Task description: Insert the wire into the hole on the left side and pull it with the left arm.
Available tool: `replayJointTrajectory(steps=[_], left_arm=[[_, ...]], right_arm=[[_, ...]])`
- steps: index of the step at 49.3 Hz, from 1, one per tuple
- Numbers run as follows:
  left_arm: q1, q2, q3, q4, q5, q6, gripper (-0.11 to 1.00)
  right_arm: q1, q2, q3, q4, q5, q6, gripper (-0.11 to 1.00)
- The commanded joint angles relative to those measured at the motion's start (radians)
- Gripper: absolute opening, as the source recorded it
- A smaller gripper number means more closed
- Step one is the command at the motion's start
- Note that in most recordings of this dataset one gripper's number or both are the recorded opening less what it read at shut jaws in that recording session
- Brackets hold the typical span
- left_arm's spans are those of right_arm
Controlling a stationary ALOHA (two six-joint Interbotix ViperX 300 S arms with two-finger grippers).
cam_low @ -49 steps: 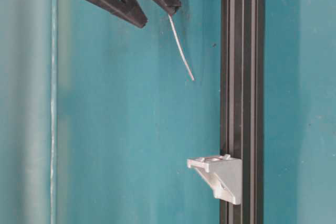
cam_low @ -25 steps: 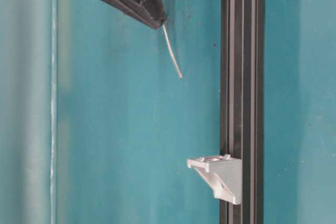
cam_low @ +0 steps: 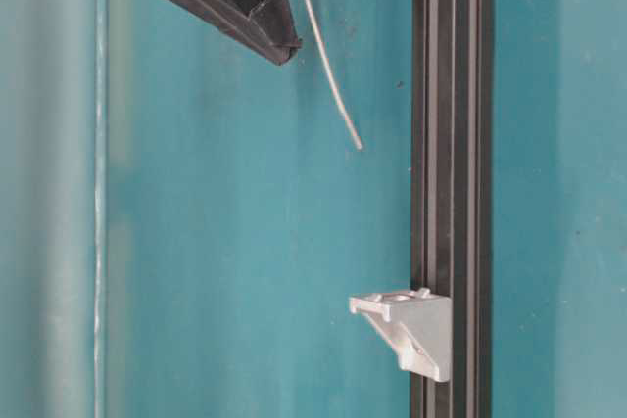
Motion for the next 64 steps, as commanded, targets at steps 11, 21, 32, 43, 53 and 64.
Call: replayJointTrajectory(steps=[11, 21, 32, 43, 53, 64], left_arm=[[0.003, -0.014, -0.014, -0.002, -0.008, 0.000, 0.68], [0.003, -0.094, -0.017, -0.002, 0.000, 0.003, 0.68], [0.008, -0.267, 0.011, -0.002, 0.041, 0.000, 0.67], [0.018, -0.454, 0.075, -0.002, 0.069, 0.005, 0.67], [0.038, -0.663, 0.160, -0.002, 0.080, 0.006, 0.67], [0.044, -0.890, 0.239, 0.000, 0.167, 0.011, 0.67]], right_arm=[[-0.002, -0.041, -0.008, -0.002, -0.008, 0.000, 0.00], [-0.003, -0.206, 0.023, -0.008, -0.008, -0.014, 0.00], [-0.043, -0.437, 0.138, -0.008, -0.014, -0.015, 0.00], [-0.101, -0.676, 0.273, -0.008, -0.009, -0.014, 0.00], [-0.149, -0.922, 0.403, -0.008, -0.006, -0.014, 0.00], [-0.172, -1.239, 0.566, -0.009, 0.080, -0.014, 0.00]])
